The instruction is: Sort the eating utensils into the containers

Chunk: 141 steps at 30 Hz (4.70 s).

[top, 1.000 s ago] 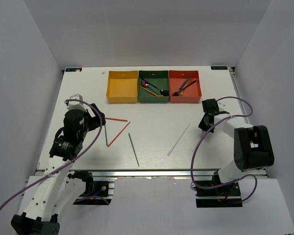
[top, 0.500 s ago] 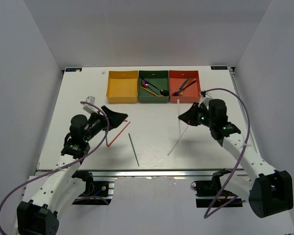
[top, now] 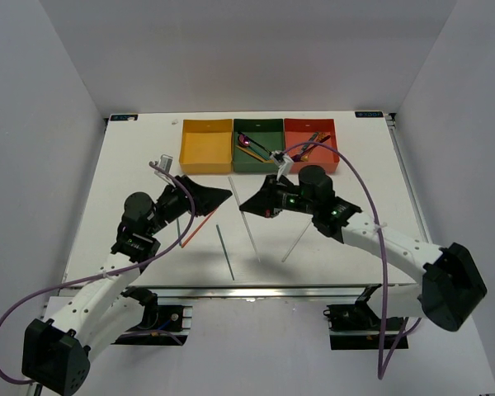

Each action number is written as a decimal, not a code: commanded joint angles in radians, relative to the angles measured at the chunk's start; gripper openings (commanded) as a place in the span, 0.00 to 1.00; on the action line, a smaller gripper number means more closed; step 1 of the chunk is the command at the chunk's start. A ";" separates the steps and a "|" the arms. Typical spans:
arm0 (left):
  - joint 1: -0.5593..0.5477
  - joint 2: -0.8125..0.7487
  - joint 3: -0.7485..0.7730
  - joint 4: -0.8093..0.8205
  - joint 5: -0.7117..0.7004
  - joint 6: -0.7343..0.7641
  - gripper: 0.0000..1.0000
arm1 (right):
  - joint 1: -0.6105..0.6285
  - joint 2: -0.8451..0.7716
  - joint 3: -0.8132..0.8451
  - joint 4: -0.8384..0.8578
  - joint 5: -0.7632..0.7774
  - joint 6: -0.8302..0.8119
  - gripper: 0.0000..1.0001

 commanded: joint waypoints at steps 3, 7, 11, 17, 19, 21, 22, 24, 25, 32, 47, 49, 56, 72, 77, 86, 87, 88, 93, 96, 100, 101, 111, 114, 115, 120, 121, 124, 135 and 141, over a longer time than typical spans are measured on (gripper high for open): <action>-0.007 -0.007 0.013 -0.069 -0.034 0.075 0.95 | 0.078 0.085 0.122 0.076 0.041 0.025 0.00; -0.007 0.002 0.021 -0.110 -0.050 0.098 0.85 | 0.125 0.137 0.164 0.076 0.052 0.015 0.00; -0.007 0.013 0.023 -0.136 -0.072 0.115 0.79 | 0.141 0.156 0.178 0.087 0.061 0.013 0.00; -0.008 0.027 0.029 -0.133 -0.096 0.104 0.09 | 0.153 0.188 0.186 0.090 0.064 0.002 0.00; -0.007 0.050 0.045 -0.135 -0.112 0.090 0.00 | 0.153 0.179 0.176 0.095 0.088 -0.002 0.00; -0.007 0.074 0.067 -0.153 -0.139 0.081 0.00 | 0.142 0.163 0.164 0.057 0.122 -0.019 0.21; -0.007 0.084 0.079 -0.167 -0.185 0.075 0.00 | 0.135 0.136 0.158 0.031 0.177 -0.024 0.32; -0.007 0.108 0.117 -0.228 -0.265 0.075 0.00 | 0.098 0.090 0.123 -0.066 0.255 -0.025 0.47; -0.007 0.140 0.178 -0.320 -0.318 0.081 0.00 | 0.083 0.030 0.106 -0.110 0.365 -0.016 0.53; 0.025 0.476 0.587 -0.610 -0.802 0.101 0.00 | -0.037 -0.263 -0.097 -0.284 0.572 0.012 0.89; 0.205 1.183 1.270 -0.434 -0.696 0.322 0.00 | -0.057 -0.443 -0.143 -0.424 0.575 -0.146 0.89; 0.206 1.236 1.276 -0.361 -0.672 0.325 0.00 | -0.057 -0.429 -0.143 -0.416 0.555 -0.159 0.89; 0.208 1.318 1.236 -0.189 -0.681 0.299 0.00 | -0.057 -0.403 -0.152 -0.385 0.533 -0.195 0.89; 0.206 1.354 1.190 -0.138 -0.557 0.173 0.78 | -0.057 -0.257 -0.141 -0.396 0.669 -0.159 0.89; 0.203 1.254 1.217 -0.198 -0.526 0.191 0.98 | -0.057 -0.118 -0.051 -0.529 0.817 -0.061 0.89; 0.196 0.909 1.110 -0.305 -0.610 0.277 0.98 | -0.056 0.016 -0.020 -0.685 0.948 0.222 0.89; 0.194 0.906 1.122 -0.337 -0.633 0.282 0.98 | -0.057 0.013 -0.034 -0.678 0.928 0.232 0.88; 0.194 0.906 1.138 -0.378 -0.645 0.282 0.98 | -0.057 0.004 -0.041 -0.669 0.918 0.237 0.88; 0.185 0.828 1.178 -0.659 -0.786 0.268 0.98 | -0.047 -0.019 -0.061 -0.663 0.961 0.258 0.89; 0.186 0.704 1.087 -0.757 -0.820 0.265 0.98 | -0.023 -0.007 -0.029 -0.755 1.030 0.344 0.89; 0.186 0.497 0.905 -0.886 -0.837 0.282 0.98 | 0.009 0.072 0.023 -0.859 1.076 0.447 0.89; 0.185 0.448 0.859 -0.894 -0.834 0.295 0.98 | 0.015 0.094 0.043 -0.882 1.090 0.497 0.89; 0.186 0.096 0.461 -0.974 -0.842 0.463 0.98 | 0.164 0.441 0.216 -1.114 1.047 0.746 0.83; 0.186 0.104 0.395 -0.970 -0.844 0.484 0.98 | 0.187 0.476 0.166 -1.048 1.000 0.775 0.71; 0.186 0.105 0.363 -0.966 -0.842 0.487 0.98 | 0.191 0.479 0.152 -1.030 0.984 0.804 0.66; 0.186 0.104 0.345 -0.960 -0.814 0.501 0.98 | 0.194 0.467 0.049 -0.926 0.943 0.829 0.28; 0.185 0.099 0.345 -0.960 -0.814 0.503 0.98 | 0.194 0.459 0.011 -0.903 0.932 0.828 0.23; 0.185 0.085 0.335 -0.954 -0.808 0.500 0.98 | 0.194 0.426 -0.058 -0.824 0.928 0.829 0.17; 0.185 0.070 0.138 -0.542 -0.154 0.287 0.98 | 0.239 0.198 -0.077 -0.466 0.844 0.193 0.00; 0.131 0.111 0.004 -0.179 0.042 0.029 0.98 | 0.240 0.019 -0.192 0.042 0.446 0.009 0.00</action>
